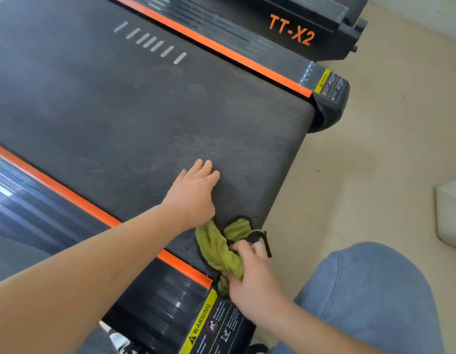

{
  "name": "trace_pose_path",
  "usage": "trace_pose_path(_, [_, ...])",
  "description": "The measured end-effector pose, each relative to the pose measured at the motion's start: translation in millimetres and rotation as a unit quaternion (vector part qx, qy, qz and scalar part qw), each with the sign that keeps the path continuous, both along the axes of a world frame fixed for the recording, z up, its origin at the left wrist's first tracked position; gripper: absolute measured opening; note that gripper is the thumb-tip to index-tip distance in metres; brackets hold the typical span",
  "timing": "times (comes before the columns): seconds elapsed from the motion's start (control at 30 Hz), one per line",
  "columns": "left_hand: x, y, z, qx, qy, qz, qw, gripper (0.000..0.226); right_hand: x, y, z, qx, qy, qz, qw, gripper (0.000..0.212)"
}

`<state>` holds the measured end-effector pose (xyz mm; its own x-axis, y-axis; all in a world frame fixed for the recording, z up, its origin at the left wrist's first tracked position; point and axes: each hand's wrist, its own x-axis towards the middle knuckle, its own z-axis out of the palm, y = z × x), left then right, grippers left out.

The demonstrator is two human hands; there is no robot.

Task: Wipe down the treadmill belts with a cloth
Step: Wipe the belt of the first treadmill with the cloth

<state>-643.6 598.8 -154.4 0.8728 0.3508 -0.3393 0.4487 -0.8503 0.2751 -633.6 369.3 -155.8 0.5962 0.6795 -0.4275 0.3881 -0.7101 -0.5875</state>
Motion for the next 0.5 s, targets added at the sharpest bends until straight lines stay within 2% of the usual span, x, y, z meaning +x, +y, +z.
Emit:
trace_pose_path(0.07, [-19.5, -1.6, -6.7, 0.005, -0.01, 0.014, 1.0, 0.064, 35.9, 7.2, -0.7, 0.044, 0.021, -0.076, 0.996, 0.021])
trace_pose_path(0.17, [-40.5, -5.6, -15.1, -0.004, 0.016, -0.011, 1.0, 0.065, 104.2, 35.0, -0.9, 0.063, -0.043, -0.243, 0.967, 0.023])
trace_pose_path(0.2, [-43.0, -5.5, -16.2, 0.0, 0.022, -0.023, 0.999, 0.065, 111.4, 44.3, -2.9, 0.058, -0.071, -0.266, 0.959, 0.027])
trace_pose_path(0.27, [-42.1, -3.5, -14.6, -0.007, 0.029, -0.022, 0.999, 0.066, 92.8, 60.1, -11.7, 0.013, -0.142, -0.237, 0.961, 0.034])
trace_pose_path(0.37, [-35.8, -5.3, -8.4, -0.007, 0.048, -0.004, 0.999, 0.072, 43.6, 64.7, -15.1, -0.051, -0.265, -0.102, 0.957, 0.041])
trace_pose_path(0.43, [-34.4, -8.2, -5.4, -0.001, 0.057, 0.001, 0.998, 0.075, 26.6, 60.6, -6.6, -0.084, -0.268, -0.032, 0.959, 0.042])
trace_pose_path(0.5, [-34.7, -10.5, -6.1, 0.005, 0.052, 0.001, 0.999, 0.076, 10.3, 51.0, 3.8, -0.113, -0.225, 0.029, 0.967, 0.037])
